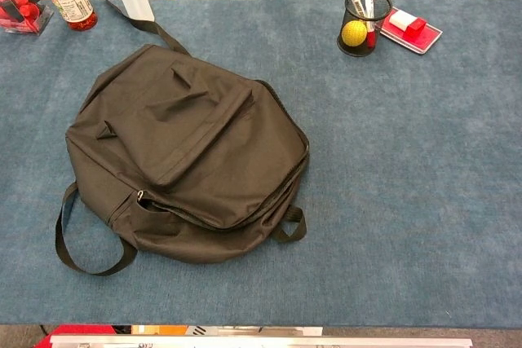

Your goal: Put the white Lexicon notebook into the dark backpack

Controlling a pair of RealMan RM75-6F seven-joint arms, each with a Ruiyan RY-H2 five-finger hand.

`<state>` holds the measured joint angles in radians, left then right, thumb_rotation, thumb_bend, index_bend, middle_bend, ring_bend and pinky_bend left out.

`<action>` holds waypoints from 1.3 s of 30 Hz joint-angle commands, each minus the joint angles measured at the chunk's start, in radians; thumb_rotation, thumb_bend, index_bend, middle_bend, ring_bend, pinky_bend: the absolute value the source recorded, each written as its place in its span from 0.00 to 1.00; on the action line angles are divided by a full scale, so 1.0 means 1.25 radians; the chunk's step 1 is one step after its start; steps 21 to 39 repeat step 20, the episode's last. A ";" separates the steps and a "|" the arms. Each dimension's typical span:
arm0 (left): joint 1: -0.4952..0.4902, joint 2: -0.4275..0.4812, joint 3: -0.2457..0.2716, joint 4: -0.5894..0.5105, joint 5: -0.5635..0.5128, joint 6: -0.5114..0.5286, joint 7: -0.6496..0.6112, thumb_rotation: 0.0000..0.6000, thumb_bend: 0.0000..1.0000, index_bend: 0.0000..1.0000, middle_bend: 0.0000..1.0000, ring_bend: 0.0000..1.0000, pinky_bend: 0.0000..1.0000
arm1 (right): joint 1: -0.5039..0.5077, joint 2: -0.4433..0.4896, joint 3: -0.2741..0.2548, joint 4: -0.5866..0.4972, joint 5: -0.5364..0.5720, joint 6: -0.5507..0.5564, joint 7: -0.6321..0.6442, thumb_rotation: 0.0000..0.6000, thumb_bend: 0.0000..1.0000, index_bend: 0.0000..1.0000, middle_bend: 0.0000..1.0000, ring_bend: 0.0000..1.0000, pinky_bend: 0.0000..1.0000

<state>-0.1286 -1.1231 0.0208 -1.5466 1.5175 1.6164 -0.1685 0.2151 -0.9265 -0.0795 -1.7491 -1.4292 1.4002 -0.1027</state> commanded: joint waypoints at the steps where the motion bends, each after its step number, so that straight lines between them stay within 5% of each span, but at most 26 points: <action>1: 0.021 0.012 0.013 0.006 0.009 0.010 0.035 1.00 0.27 0.28 0.30 0.29 0.30 | -0.025 -0.014 0.003 0.012 -0.028 0.032 -0.037 1.00 0.24 0.24 0.28 0.10 0.09; 39: 0.042 0.024 0.008 -0.037 0.042 -0.005 0.113 1.00 0.27 0.28 0.30 0.29 0.30 | -0.069 -0.009 0.031 -0.014 -0.078 0.077 -0.062 1.00 0.24 0.24 0.29 0.10 0.09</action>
